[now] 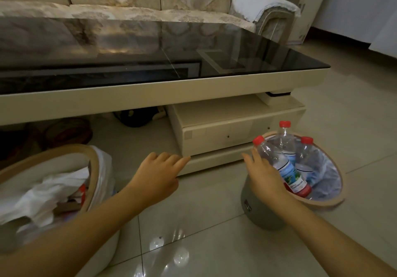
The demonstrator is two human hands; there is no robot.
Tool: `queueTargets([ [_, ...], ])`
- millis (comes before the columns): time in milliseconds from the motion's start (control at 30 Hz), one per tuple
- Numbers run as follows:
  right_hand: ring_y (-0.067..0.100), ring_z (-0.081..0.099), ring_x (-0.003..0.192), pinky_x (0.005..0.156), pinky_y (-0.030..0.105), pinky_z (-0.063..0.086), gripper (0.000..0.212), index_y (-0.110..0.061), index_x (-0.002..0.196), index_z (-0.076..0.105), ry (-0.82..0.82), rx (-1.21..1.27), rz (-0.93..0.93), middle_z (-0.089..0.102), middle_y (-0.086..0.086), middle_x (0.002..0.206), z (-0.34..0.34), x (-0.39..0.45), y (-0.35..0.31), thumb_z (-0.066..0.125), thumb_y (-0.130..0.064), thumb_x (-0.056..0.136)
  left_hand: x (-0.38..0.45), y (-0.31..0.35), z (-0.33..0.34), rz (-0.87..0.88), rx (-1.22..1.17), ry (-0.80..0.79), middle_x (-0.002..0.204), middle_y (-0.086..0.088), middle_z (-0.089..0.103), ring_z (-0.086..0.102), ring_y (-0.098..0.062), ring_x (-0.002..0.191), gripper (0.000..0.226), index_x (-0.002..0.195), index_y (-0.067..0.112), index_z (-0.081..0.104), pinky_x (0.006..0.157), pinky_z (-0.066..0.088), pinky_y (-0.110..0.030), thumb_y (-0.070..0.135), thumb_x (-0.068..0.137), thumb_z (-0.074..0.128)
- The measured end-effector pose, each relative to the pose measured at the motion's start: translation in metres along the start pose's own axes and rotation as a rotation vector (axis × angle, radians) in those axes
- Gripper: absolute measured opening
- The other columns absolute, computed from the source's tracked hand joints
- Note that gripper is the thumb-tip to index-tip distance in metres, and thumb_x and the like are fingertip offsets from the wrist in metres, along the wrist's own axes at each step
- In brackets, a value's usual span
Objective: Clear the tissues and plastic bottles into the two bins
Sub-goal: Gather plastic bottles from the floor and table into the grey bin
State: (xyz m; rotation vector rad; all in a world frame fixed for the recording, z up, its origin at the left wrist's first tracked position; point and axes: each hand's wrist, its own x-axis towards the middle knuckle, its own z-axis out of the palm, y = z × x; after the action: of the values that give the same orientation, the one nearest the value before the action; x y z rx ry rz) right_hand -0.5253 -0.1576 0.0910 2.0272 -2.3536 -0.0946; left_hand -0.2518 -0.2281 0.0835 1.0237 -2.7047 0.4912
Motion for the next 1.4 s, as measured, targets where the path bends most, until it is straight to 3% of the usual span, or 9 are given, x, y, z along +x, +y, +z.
queueTargets([
  [300, 0.030, 0.026, 0.139, 0.100, 0.035, 0.043, 0.073, -0.020, 0.148, 0.022, 0.016, 0.124, -0.224, 0.009, 0.009, 0.158, 0.001, -0.007, -0.063, 0.057, -0.002, 0.086, -0.029, -0.014, -0.006, -0.106, -0.001, -0.086, 0.114, 0.000, 0.066, 0.064, -0.022, 0.096, 0.074, 0.137, 0.021, 0.047, 0.072, 0.048, -0.036, 0.039, 0.070, 0.072],
  [433, 0.031, 0.017, 0.142, 0.101, 0.039, 0.043, 0.074, -0.021, 0.149, 0.020, -0.001, 0.144, -0.335, 0.003, 0.007, 0.159, -0.003, -0.011, -0.110, 0.056, -0.006, 0.087, -0.049, -0.027, -0.015, -0.318, 0.091, -0.298, 0.157, -0.006, 0.016, 0.016, -0.030, 0.143, 0.084, 0.151, 0.027, -0.007, 0.106, 0.022, -0.056, 0.049, 0.090, 0.047],
  [533, 0.031, 0.008, 0.144, 0.105, 0.045, 0.040, 0.078, -0.025, 0.150, 0.014, -0.030, 0.166, -0.422, -0.003, 0.004, 0.159, -0.002, -0.016, -0.145, 0.058, -0.014, 0.087, -0.069, -0.036, -0.015, -0.460, 0.195, -0.380, 0.157, -0.012, -0.020, -0.013, -0.041, 0.143, 0.097, 0.145, 0.027, -0.025, 0.108, 0.009, -0.066, 0.056, 0.088, 0.048],
  [633, 0.031, 0.000, 0.146, 0.111, 0.046, 0.032, 0.082, -0.027, 0.151, 0.008, -0.038, 0.195, -0.524, -0.007, 0.002, 0.159, -0.003, -0.020, -0.177, 0.059, -0.018, 0.088, -0.088, -0.049, -0.011, -0.587, 0.166, -0.432, 0.153, -0.015, -0.028, -0.013, -0.046, 0.141, 0.102, 0.145, 0.025, -0.027, 0.109, 0.014, -0.063, 0.057, 0.087, 0.051],
  [933, 0.022, 0.009, 0.147, 0.114, 0.032, 0.022, 0.093, -0.018, 0.152, -0.005, -0.048, 0.340, -0.601, -0.014, 0.007, 0.160, -0.008, -0.024, -0.215, 0.062, -0.015, 0.087, -0.094, -0.048, -0.001, -0.603, -0.494, -0.289, 0.155, -0.001, -0.028, -0.012, -0.033, 0.144, 0.117, 0.139, 0.042, -0.029, 0.113, 0.028, -0.046, 0.019, 0.077, 0.068],
  [1133, 0.013, 0.033, 0.136, 0.107, 0.026, 0.036, 0.085, -0.021, 0.153, 0.007, 0.021, 0.503, -0.605, 0.024, -0.001, 0.155, 0.004, -0.020, -0.210, 0.061, -0.026, 0.087, -0.075, -0.034, 0.006, -0.483, -0.760, -0.155, 0.159, 0.005, -0.013, 0.006, -0.019, 0.147, 0.099, 0.145, 0.042, -0.018, 0.114, 0.029, -0.042, 0.019, 0.084, 0.056],
  [1200, 0.012, 0.041, 0.128, 0.101, 0.026, 0.043, 0.069, -0.021, 0.149, 0.021, 0.045, 0.522, -0.601, 0.038, -0.002, 0.146, 0.000, -0.020, -0.204, 0.056, -0.030, 0.090, -0.072, -0.029, -0.002, -0.432, -0.722, -0.149, 0.160, 0.003, -0.001, 0.021, -0.017, 0.143, 0.086, 0.149, 0.038, -0.009, 0.110, 0.035, -0.037, 0.021, 0.088, 0.049],
  [1300, 0.014, 0.053, 0.105, 0.081, 0.028, 0.050, 0.043, -0.021, 0.131, 0.046, 0.115, 0.475, -0.607, 0.054, -0.002, 0.122, -0.010, -0.020, -0.193, 0.050, -0.031, 0.090, -0.063, -0.025, -0.025, -0.340, -0.347, -0.124, 0.152, -0.001, 0.031, 0.044, -0.018, 0.128, 0.065, 0.150, 0.025, 0.016, 0.098, 0.040, -0.030, 0.033, 0.091, 0.042],
  [1400, 0.008, 0.056, 0.082, 0.064, 0.019, 0.046, 0.025, -0.023, 0.107, 0.057, 0.214, 0.443, -0.605, 0.060, -0.006, 0.098, -0.021, -0.018, -0.178, 0.049, -0.036, 0.087, -0.041, -0.028, -0.045, -0.266, -0.122, -0.085, 0.124, 0.001, 0.058, 0.058, -0.019, 0.105, 0.041, 0.127, 0.025, 0.050, 0.086, 0.042, -0.033, 0.042, 0.090, 0.040],
])
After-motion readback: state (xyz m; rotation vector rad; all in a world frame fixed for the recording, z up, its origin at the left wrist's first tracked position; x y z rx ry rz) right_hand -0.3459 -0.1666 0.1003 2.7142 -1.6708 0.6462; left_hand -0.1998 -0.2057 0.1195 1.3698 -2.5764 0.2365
